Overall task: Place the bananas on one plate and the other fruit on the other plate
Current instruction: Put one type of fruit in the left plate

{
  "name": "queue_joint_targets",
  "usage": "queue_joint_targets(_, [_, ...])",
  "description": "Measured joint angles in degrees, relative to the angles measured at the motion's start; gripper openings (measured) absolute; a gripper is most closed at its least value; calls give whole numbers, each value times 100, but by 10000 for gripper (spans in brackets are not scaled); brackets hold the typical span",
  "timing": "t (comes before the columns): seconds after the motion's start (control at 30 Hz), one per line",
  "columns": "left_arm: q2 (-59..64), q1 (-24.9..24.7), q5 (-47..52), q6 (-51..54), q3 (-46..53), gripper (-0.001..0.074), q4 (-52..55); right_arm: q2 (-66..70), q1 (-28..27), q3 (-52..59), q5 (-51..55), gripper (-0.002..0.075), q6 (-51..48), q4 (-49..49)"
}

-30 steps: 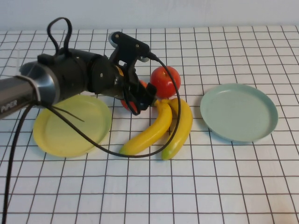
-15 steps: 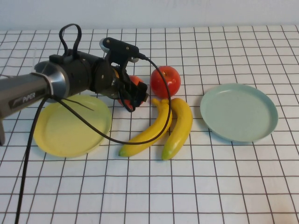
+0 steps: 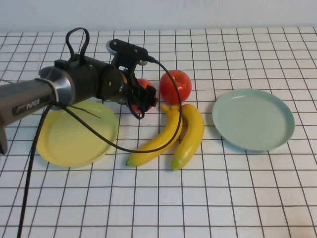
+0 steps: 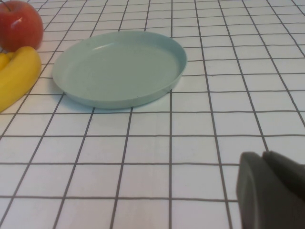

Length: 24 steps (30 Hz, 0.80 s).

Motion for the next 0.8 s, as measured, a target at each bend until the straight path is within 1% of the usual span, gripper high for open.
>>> queue_joint_targets(0.1, [-115, 0, 0, -183, 0, 579, 273, 0, 0, 0, 0, -15, 0, 0])
queue_joint_targets(0.2, [-528, 3, 11, -474, 0, 579, 615, 0, 0, 0, 0, -15, 0, 0])
queue_joint_targets(0.33, [-1445, 3, -16, -599, 227, 579, 849, 0, 0, 0, 0, -15, 0, 0])
queue_joint_targets(0.4, [-1872, 3, -67, -621, 550, 579, 872, 0, 0, 0, 0, -15, 0, 0])
queue_joint_targets(0.53, [-2548, 137, -337, -633, 1653, 578, 810, 0, 0, 0, 0, -15, 0, 0])
queue_joint_targets(0.7, [-2881, 642, -721, -837, 3011, 578, 609, 0, 0, 0, 0, -15, 0, 0])
queue_joint_targets(0.8, [-2903, 1020, -777, -1049, 3392, 578, 609, 0, 0, 0, 0, -15, 0, 0])
